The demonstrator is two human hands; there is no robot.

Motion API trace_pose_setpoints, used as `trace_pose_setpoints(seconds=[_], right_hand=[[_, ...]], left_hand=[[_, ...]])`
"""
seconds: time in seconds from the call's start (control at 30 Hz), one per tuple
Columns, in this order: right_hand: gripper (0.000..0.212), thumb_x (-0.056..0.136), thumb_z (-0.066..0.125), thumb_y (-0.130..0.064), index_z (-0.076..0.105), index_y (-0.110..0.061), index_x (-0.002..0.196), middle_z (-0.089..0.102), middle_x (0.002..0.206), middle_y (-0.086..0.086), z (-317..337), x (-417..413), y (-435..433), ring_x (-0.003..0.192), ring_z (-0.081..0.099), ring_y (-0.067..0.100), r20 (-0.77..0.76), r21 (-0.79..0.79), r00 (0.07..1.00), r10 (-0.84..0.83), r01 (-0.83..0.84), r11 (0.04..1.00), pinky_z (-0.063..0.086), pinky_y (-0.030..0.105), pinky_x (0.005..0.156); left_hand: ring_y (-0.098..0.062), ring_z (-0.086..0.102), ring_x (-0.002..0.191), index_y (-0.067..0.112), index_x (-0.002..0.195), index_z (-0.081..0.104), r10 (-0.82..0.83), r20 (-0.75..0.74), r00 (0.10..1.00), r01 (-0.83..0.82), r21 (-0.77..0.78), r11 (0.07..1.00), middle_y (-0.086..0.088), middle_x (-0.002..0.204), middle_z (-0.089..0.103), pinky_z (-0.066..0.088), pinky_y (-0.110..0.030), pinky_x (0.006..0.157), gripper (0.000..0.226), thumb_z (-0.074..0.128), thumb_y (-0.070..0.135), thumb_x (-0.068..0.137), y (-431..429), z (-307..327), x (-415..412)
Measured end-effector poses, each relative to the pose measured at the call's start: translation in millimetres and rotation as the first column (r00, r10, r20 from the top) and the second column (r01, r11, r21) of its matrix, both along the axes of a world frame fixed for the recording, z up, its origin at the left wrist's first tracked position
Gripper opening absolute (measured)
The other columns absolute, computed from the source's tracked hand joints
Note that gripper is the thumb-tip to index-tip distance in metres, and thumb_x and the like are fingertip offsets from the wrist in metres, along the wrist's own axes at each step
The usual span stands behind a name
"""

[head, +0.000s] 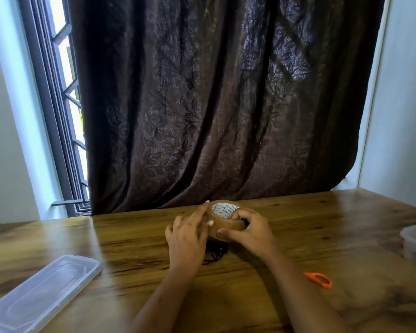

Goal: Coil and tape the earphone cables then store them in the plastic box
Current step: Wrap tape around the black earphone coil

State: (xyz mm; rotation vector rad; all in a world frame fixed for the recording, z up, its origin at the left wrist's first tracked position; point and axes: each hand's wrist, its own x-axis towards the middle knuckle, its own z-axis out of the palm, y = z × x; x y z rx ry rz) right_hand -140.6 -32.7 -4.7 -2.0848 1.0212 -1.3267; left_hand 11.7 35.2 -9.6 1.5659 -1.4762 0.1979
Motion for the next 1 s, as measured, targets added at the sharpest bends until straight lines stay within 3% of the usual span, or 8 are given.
trace_pose_setpoints(seconds=[0.13,0.37,0.53,0.73,0.87,1.0], right_hand=[[0.031,0.059,0.086,-0.036,0.062,-0.019,0.067,0.065,0.079,-0.004,0.6,-1.0,2.0,0.079,0.06,0.014,0.014,-0.005,1.0,0.014,-0.014,1.0,0.051,0.039,0.069],[0.03,0.06,0.088,-0.033,0.064,-0.017,0.068,0.065,0.077,-0.004,5.5,0.4,7.5,0.074,0.058,0.009,0.007,0.033,0.999,0.052,-0.052,0.998,0.045,0.023,0.059],[0.029,0.06,0.088,-0.032,0.064,-0.017,0.065,0.062,0.07,-0.007,8.0,0.0,11.3,0.066,0.054,0.002,0.002,0.062,0.996,0.085,-0.085,0.994,0.042,0.02,0.055],[0.033,0.062,0.087,-0.033,0.065,-0.011,0.071,0.067,0.081,0.003,11.6,4.8,16.6,0.077,0.06,0.015,0.008,0.063,0.998,0.057,-0.057,0.996,0.047,0.029,0.061],[0.032,0.062,0.087,-0.033,0.065,-0.012,0.072,0.067,0.082,0.001,10.6,9.4,17.4,0.079,0.061,0.014,0.029,0.078,0.999,0.031,-0.034,0.996,0.047,0.024,0.06],[0.03,0.063,0.087,-0.03,0.064,-0.012,0.072,0.066,0.081,-0.001,11.2,10.5,19.4,0.075,0.059,0.008,0.052,0.101,0.998,0.042,-0.047,0.994,0.044,0.014,0.056]], left_hand=[[-0.005,0.051,0.104,0.032,0.112,0.068,-0.027,-0.035,0.999,0.022,-0.115,0.993,0.016,0.111,0.066,0.023,-0.028,0.091,0.025,0.063,0.024,0.089,-4.0,-2.4,2.3],[0.0,0.051,0.09,0.026,0.092,0.072,-0.023,-0.064,0.998,0.009,-0.21,0.978,0.018,0.094,0.067,0.025,-0.026,0.085,0.012,0.069,0.018,0.084,-0.5,2.8,3.2],[-0.002,0.05,0.088,0.026,0.09,0.069,0.0,-0.007,1.0,-0.002,-0.223,0.975,0.019,0.092,0.063,0.03,-0.028,0.082,0.012,0.065,0.015,0.086,-0.9,3.3,5.1],[-0.006,0.055,0.086,0.026,0.097,0.061,0.033,0.052,0.998,-0.02,-0.24,0.971,0.014,0.093,0.062,0.036,-0.029,0.08,0.012,0.053,0.018,0.092,-1.8,0.9,6.1],[-0.001,0.051,0.082,0.027,0.097,0.059,0.049,0.065,0.997,-0.031,-0.249,0.968,0.016,0.093,0.061,0.036,-0.027,0.077,0.023,0.037,0.029,0.093,-0.4,1.9,5.1],[0.001,0.05,0.075,0.023,0.097,0.059,-0.004,0.06,0.998,0.019,-0.245,0.969,0.02,0.092,0.053,0.042,-0.025,0.067,0.014,0.047,0.017,0.095,1.0,3.2,4.3]])
